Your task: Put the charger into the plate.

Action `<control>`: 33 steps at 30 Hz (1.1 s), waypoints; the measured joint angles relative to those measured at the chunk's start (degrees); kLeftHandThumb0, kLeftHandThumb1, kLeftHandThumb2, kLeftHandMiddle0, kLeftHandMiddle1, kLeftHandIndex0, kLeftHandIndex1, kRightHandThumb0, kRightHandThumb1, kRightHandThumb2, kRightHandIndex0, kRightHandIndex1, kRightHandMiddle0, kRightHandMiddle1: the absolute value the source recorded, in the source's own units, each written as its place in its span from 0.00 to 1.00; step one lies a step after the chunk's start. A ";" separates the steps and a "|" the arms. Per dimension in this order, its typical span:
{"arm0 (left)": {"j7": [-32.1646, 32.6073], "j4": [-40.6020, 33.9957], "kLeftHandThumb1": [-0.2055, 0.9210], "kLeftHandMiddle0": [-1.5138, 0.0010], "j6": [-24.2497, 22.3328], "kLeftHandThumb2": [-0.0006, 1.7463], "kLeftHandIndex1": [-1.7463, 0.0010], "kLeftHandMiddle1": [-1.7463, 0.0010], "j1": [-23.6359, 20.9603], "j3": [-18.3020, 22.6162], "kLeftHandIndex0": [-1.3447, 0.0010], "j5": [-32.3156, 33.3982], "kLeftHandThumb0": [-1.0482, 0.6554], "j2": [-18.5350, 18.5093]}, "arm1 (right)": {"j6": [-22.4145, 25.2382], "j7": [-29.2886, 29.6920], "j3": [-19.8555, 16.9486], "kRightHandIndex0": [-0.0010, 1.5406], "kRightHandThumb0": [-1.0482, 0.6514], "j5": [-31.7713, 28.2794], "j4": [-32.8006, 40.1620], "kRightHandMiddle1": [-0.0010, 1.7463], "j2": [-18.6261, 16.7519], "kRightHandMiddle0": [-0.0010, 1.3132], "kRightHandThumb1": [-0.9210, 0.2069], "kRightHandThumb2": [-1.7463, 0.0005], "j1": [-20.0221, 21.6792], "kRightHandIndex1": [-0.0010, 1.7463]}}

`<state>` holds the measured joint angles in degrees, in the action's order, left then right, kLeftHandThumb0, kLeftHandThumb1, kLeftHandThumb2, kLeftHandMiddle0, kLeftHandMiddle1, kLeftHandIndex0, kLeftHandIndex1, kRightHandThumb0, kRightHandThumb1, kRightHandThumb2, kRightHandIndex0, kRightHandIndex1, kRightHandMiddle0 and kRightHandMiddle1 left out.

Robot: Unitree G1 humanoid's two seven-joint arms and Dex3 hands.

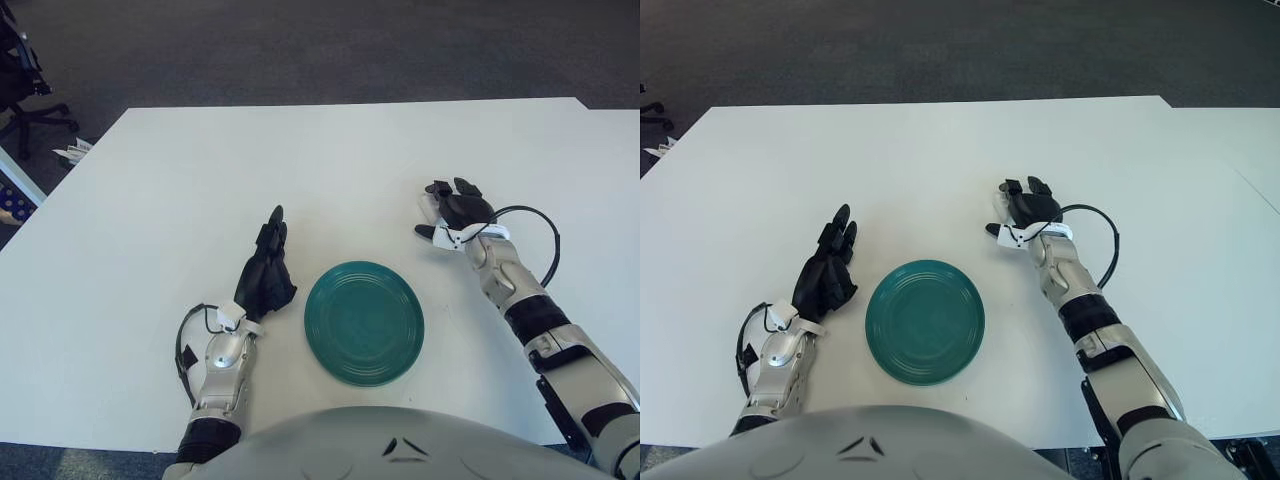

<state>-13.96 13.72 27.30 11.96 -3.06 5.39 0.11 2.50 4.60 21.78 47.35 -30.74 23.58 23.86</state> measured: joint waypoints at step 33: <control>-0.18 0.10 1.00 1.00 -0.55 0.60 0.84 1.00 -0.15 1.69 1.00 0.53 0.00 0.98 | -4.98 -1.92 4.54 0.17 0.05 -0.52 -6.34 0.40 3.39 0.00 0.00 0.61 4.21 0.00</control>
<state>-14.14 13.82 26.75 11.81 -1.38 5.92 1.09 -2.48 2.67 26.32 46.84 -37.08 26.97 28.07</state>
